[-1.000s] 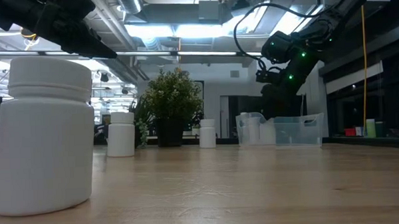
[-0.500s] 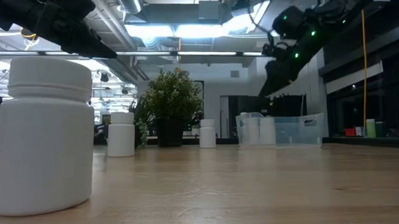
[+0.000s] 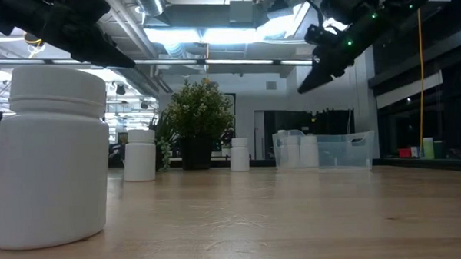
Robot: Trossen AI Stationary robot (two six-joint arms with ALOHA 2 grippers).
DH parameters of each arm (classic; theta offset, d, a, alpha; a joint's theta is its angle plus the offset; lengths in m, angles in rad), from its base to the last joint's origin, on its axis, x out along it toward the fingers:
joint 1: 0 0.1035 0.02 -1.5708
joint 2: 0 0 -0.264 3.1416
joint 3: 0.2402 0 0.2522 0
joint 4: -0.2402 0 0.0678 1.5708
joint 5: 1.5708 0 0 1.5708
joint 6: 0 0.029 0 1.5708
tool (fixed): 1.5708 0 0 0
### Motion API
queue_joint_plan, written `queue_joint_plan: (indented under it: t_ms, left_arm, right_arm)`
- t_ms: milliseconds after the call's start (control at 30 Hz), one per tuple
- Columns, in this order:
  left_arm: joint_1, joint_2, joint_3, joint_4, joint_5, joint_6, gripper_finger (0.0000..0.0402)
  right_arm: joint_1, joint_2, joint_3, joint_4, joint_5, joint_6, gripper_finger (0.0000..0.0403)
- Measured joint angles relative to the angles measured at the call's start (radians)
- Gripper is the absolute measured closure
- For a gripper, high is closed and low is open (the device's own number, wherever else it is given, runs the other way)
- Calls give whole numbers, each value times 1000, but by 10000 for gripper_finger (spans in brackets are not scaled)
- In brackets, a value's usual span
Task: Pick and place pill bottles into a basket
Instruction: Put the white pill bottle into the transparent bin
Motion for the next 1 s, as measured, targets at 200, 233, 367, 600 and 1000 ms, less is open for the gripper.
queue_joint_plan:
  t_ms: [200, 233, 367, 600, 1000]
  left_arm:
    - [0, 0, 0, 0, -40, 0, 376]
    - [0, 0, 0, 0, -41, 0, 369]
    - [0, 0, 0, 0, -41, 0, 331]
    - [0, 0, 0, -31, -41, 0, 252]
    - [0, 39, 0, -41, 5, -89, 190]
  right_arm:
    - [78, 1, 0, 1, 0, 26, 385]
    - [91, 1, 0, 1, 0, 38, 385]
    - [149, 1, 0, 2, 0, 107, 398]
    - [254, 1, 0, 30, 3, 140, 396]
    - [356, 2, -166, 279, 39, 191, 401]
